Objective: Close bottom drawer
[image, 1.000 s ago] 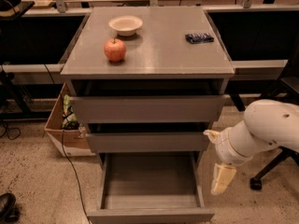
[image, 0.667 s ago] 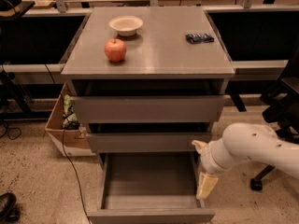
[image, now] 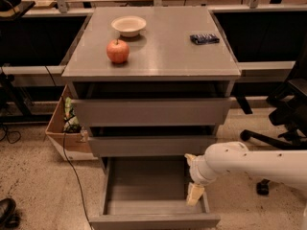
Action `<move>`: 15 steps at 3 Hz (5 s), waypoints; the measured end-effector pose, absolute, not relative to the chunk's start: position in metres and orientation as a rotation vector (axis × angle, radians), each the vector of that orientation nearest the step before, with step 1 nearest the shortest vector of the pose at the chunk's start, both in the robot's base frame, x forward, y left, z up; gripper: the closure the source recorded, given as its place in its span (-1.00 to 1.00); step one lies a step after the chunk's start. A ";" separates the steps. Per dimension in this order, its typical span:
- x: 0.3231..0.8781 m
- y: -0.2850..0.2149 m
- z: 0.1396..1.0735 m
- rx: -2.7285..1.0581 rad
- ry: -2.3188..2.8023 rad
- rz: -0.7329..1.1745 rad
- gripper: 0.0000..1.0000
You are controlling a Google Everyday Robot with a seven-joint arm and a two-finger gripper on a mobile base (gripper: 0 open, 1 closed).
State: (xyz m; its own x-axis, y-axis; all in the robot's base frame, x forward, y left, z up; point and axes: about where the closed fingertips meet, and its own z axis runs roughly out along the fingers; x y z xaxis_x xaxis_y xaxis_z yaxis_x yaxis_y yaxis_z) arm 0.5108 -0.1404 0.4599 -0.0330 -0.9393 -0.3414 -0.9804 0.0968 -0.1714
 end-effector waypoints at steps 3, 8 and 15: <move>0.512 -0.129 0.390 -1.890 2.026 0.116 -1.00; 0.486 -0.124 0.198 -1.757 2.156 0.224 -1.00; 0.551 -0.071 0.209 -1.839 1.874 0.180 -0.48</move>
Offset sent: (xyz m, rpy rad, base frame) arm 0.0002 0.0187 -0.0646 -0.0212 -0.0389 0.0005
